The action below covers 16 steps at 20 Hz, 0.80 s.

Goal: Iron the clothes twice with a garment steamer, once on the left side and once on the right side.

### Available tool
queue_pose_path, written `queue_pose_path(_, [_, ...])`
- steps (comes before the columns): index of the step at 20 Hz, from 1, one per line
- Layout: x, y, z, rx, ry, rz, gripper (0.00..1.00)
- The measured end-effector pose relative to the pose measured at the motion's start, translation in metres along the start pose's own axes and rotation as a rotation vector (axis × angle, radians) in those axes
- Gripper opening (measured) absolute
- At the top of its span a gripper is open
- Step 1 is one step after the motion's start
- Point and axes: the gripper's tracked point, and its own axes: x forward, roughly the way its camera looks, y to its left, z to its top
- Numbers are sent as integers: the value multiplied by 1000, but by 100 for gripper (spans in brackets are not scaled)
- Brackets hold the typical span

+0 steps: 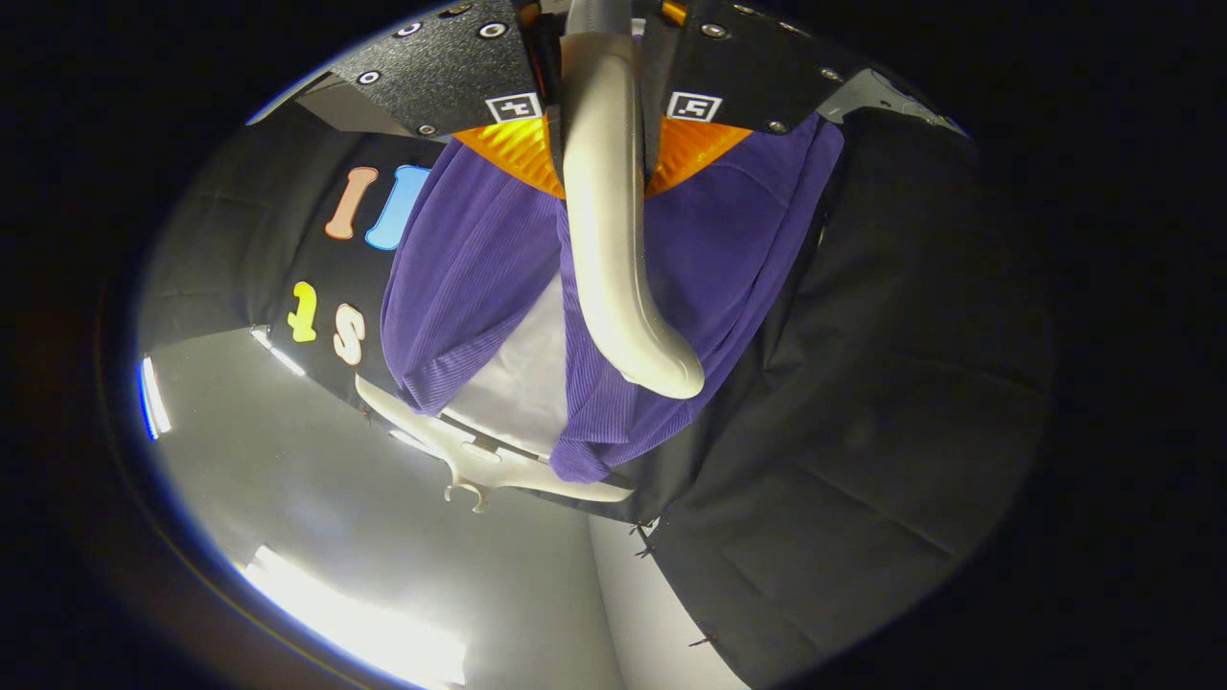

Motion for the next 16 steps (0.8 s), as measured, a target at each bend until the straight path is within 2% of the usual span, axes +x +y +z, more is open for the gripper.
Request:
queue_pose_path(4, [-12,14,-28,-24,40,27,33])
queue_pose_path(6, [-15,28,-50,-14,97,68,33])
queue_pose_path(12, [-38,50,-113,-58,201,117,33])
queue_pose_path(16, [-44,61,-137,-100,226,146,33])
